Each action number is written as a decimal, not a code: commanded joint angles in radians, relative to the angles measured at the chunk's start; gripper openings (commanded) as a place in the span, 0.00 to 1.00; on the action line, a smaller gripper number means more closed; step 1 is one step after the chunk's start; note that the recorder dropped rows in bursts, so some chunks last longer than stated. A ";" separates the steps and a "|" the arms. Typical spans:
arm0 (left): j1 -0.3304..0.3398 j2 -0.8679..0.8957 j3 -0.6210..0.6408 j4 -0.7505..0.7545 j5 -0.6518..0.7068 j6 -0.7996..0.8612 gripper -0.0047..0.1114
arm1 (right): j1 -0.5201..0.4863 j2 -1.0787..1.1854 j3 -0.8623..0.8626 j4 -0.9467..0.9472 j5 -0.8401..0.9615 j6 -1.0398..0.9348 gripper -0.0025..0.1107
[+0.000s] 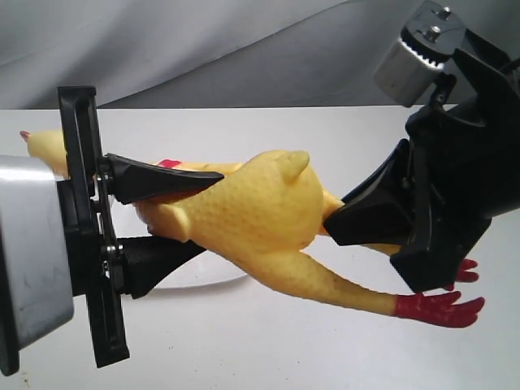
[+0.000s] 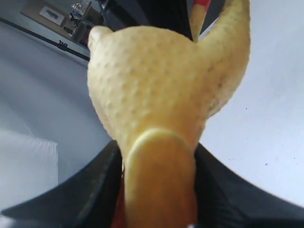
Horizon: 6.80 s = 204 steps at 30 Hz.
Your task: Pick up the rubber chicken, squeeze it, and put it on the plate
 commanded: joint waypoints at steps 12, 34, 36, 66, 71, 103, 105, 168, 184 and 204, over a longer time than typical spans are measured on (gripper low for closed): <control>-0.005 -0.003 -0.002 -0.103 0.007 -0.096 0.73 | 0.003 -0.007 -0.006 -0.014 -0.049 0.009 0.02; -0.005 -0.003 -0.002 0.025 0.009 -0.192 0.05 | 0.003 -0.007 -0.006 -0.014 -0.047 0.009 0.02; -0.005 -0.003 -0.002 0.025 0.009 -0.192 0.05 | 0.003 -0.007 -0.006 -0.014 -0.047 0.009 0.02; -0.005 -0.003 -0.002 -0.096 0.034 -0.199 0.09 | 0.003 -0.007 -0.006 -0.010 -0.047 0.009 0.02; -0.005 -0.003 -0.002 -0.080 0.034 -0.199 0.04 | 0.003 -0.007 -0.006 -0.010 -0.047 0.009 0.02; -0.005 -0.437 -0.103 -0.553 0.330 -0.200 0.50 | 0.003 0.241 -0.006 0.147 -0.443 -0.121 0.02; -0.005 -0.495 -0.103 -0.553 0.399 -0.200 0.40 | 0.003 0.343 -0.006 0.270 -0.535 -0.235 0.02; -0.004 -1.065 -0.097 -1.048 1.314 -0.192 0.04 | 0.002 -0.788 0.412 0.525 -0.859 -0.526 0.02; -0.004 -1.065 -0.097 -1.049 1.314 -0.192 0.04 | 0.002 -0.996 0.412 0.548 -0.864 -0.518 0.02; -0.004 -1.065 -0.097 -1.049 1.314 -0.192 0.04 | -0.210 -0.998 0.478 0.116 -0.784 0.104 0.02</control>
